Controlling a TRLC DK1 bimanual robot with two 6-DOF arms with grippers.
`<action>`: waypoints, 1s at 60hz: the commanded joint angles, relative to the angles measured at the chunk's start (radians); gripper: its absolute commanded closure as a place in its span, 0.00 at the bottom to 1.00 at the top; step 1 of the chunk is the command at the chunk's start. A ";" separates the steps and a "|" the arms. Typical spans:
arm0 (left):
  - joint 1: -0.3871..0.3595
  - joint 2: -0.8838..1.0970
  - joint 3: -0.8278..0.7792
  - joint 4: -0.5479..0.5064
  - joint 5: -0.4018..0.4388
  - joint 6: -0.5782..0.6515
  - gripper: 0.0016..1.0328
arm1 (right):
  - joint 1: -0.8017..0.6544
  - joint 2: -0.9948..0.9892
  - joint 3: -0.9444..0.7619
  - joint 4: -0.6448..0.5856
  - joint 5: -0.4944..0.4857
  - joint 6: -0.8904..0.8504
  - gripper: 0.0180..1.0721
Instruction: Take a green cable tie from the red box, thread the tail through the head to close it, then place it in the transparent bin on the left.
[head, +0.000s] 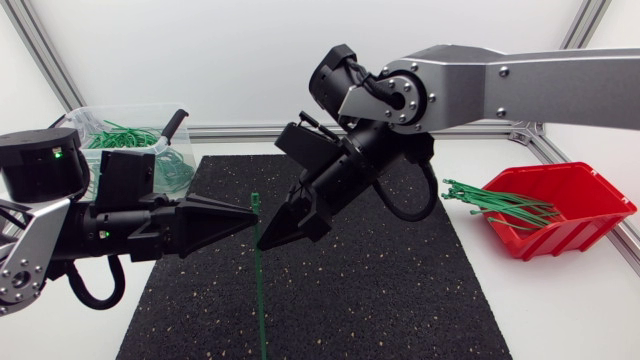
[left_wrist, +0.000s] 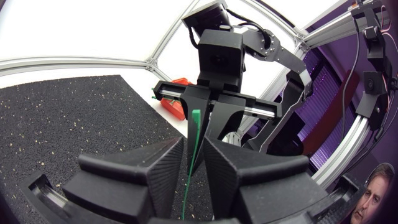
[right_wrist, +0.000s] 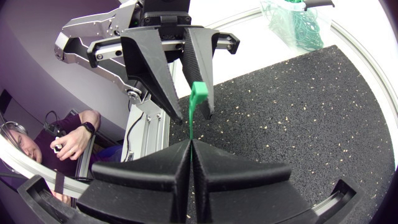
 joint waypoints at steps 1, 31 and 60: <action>0.007 0.013 0.026 0.016 0.012 -0.028 0.83 | 0.007 0.015 -0.004 -0.013 -0.011 -0.007 0.95; -0.002 0.022 0.023 0.051 0.012 -0.068 0.96 | 0.015 0.000 -0.023 -0.006 -0.011 -0.007 0.95; 0.035 0.051 0.053 0.045 0.035 -0.090 0.96 | -0.013 -0.080 -0.079 0.033 0.052 -0.019 0.56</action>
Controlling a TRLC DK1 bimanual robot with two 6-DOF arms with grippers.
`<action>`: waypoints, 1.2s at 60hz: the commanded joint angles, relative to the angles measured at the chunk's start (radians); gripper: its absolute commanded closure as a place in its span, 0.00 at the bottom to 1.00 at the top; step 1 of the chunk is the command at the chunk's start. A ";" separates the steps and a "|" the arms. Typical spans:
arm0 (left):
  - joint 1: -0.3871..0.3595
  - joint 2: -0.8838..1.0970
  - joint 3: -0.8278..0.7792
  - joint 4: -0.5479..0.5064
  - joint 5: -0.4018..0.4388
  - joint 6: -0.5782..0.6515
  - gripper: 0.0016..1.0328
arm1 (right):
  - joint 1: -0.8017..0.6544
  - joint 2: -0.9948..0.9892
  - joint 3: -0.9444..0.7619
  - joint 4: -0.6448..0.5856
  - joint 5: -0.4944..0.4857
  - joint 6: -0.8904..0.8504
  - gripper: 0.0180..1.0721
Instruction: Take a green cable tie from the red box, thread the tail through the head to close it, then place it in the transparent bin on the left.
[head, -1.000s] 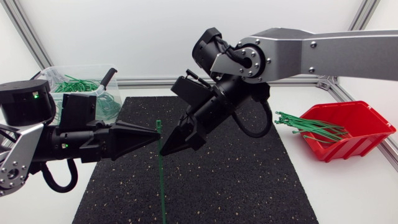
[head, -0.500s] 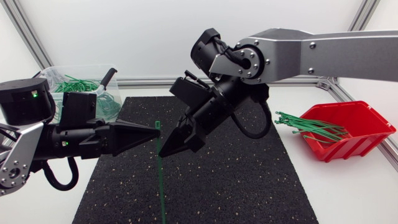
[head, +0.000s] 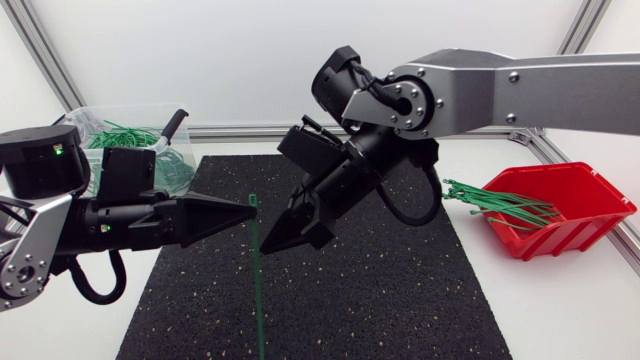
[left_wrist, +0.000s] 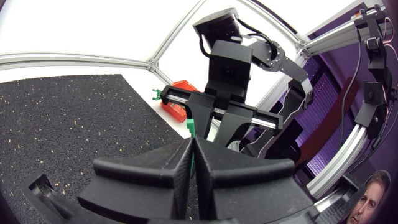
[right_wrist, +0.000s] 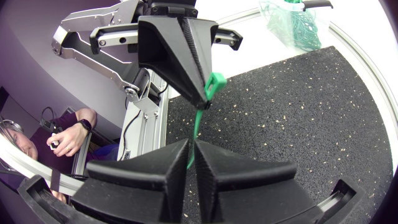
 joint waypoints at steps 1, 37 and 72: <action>0.017 0.025 0.046 0.006 0.024 -0.037 0.96 | -0.013 -0.052 -0.043 0.011 0.030 -0.020 0.51; 0.083 0.219 0.229 -0.046 0.162 -0.052 0.96 | -0.113 -0.181 -0.153 -0.004 0.288 -0.252 0.03; 0.125 0.392 0.359 -0.170 0.237 -0.052 0.96 | -0.080 -0.256 -0.471 0.685 0.653 -0.681 0.04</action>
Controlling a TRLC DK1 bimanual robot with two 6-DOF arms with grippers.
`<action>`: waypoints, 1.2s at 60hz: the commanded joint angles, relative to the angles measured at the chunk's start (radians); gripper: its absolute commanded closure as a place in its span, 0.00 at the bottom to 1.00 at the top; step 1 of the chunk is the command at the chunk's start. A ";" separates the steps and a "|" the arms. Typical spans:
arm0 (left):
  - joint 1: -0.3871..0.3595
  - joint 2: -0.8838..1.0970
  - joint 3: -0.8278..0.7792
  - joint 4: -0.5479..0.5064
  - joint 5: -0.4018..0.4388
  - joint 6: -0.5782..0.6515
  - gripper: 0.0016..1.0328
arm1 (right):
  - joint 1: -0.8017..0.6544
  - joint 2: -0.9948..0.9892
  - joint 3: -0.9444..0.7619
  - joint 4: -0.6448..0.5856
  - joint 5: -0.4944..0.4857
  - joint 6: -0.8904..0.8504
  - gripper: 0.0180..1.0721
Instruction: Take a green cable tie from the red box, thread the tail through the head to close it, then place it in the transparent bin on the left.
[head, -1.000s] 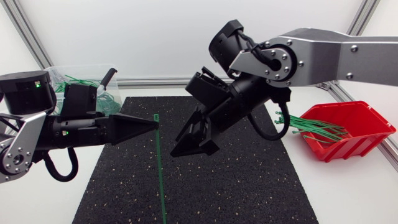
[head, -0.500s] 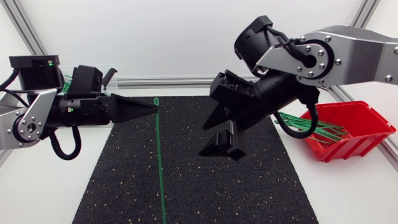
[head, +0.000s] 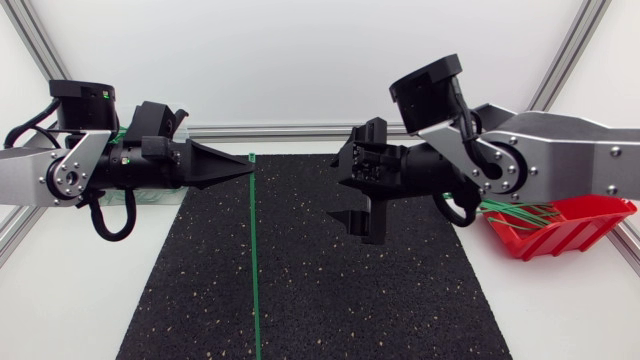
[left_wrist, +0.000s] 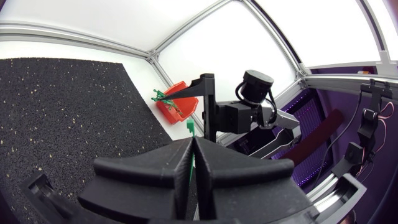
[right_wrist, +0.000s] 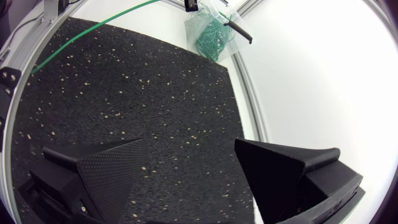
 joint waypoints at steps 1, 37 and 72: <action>0.007 0.036 0.037 -0.011 0.025 -0.018 0.96 | 0.031 -0.021 -0.084 0.093 0.034 -0.125 0.04; 0.025 0.152 0.102 -0.053 0.086 -0.019 0.96 | 0.137 -0.026 -0.204 0.443 0.052 -0.627 0.04; 0.056 0.225 0.129 -0.099 0.111 -0.065 0.96 | 0.352 0.007 -0.340 0.668 -0.032 -0.794 0.04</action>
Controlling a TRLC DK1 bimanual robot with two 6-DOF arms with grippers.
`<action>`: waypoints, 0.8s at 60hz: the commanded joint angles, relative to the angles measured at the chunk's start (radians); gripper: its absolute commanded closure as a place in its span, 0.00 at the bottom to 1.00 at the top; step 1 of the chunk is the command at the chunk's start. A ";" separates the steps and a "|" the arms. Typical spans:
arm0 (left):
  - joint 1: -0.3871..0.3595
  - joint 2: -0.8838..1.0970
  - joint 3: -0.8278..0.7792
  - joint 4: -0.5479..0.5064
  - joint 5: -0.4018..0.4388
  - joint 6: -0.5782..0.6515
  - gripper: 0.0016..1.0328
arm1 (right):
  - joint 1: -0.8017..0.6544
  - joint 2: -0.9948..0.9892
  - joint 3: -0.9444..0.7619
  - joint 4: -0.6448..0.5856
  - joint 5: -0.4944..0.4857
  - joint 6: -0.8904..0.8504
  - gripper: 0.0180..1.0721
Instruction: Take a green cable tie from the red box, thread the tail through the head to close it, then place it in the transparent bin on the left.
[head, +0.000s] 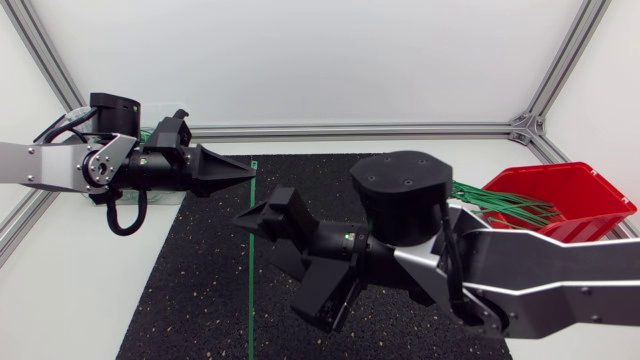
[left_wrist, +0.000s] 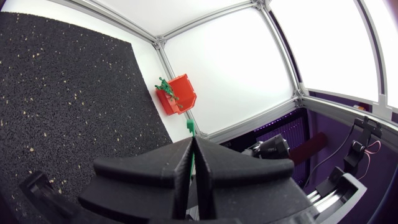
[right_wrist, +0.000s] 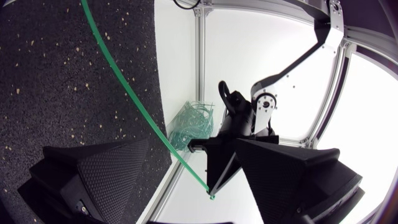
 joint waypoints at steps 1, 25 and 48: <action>0.021 0.039 0.041 -0.012 0.019 -0.041 0.96 | 0.019 0.035 -0.055 0.049 -0.007 -0.039 0.04; 0.018 0.060 0.066 -0.025 0.020 -0.077 0.96 | 0.091 0.098 -0.119 0.116 0.033 -0.023 0.04; 0.012 0.074 0.072 -0.025 0.020 -0.075 0.96 | 0.101 0.109 -0.147 0.127 -0.041 -0.070 0.04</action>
